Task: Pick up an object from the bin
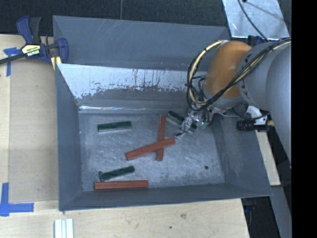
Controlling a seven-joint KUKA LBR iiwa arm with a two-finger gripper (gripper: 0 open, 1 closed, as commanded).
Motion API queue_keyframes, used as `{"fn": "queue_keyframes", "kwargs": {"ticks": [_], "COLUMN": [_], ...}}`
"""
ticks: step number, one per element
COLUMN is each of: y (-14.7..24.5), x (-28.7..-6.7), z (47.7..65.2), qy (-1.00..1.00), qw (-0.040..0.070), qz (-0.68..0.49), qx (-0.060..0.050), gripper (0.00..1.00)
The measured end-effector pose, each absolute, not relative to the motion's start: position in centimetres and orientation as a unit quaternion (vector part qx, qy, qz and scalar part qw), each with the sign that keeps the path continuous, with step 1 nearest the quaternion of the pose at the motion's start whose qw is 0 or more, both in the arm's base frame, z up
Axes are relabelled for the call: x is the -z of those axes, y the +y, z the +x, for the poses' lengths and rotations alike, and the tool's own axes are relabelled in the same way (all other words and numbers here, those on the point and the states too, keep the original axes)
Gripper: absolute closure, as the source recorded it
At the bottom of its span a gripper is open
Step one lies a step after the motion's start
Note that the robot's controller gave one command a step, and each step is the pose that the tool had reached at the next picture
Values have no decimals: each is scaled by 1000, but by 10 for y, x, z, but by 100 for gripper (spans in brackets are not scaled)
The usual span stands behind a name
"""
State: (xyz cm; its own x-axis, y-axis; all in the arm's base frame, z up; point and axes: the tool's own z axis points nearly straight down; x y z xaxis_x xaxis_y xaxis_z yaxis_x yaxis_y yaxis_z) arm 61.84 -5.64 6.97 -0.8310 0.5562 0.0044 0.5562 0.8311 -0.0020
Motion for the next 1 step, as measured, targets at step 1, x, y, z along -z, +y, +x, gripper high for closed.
{"fn": "queue_keyframes", "kwargs": {"ticks": [1], "y": [-57], "x": [-71], "z": [620], "qy": [-957], "qw": [-1], "qz": [-291], "qx": [0], "gripper": [100]}}
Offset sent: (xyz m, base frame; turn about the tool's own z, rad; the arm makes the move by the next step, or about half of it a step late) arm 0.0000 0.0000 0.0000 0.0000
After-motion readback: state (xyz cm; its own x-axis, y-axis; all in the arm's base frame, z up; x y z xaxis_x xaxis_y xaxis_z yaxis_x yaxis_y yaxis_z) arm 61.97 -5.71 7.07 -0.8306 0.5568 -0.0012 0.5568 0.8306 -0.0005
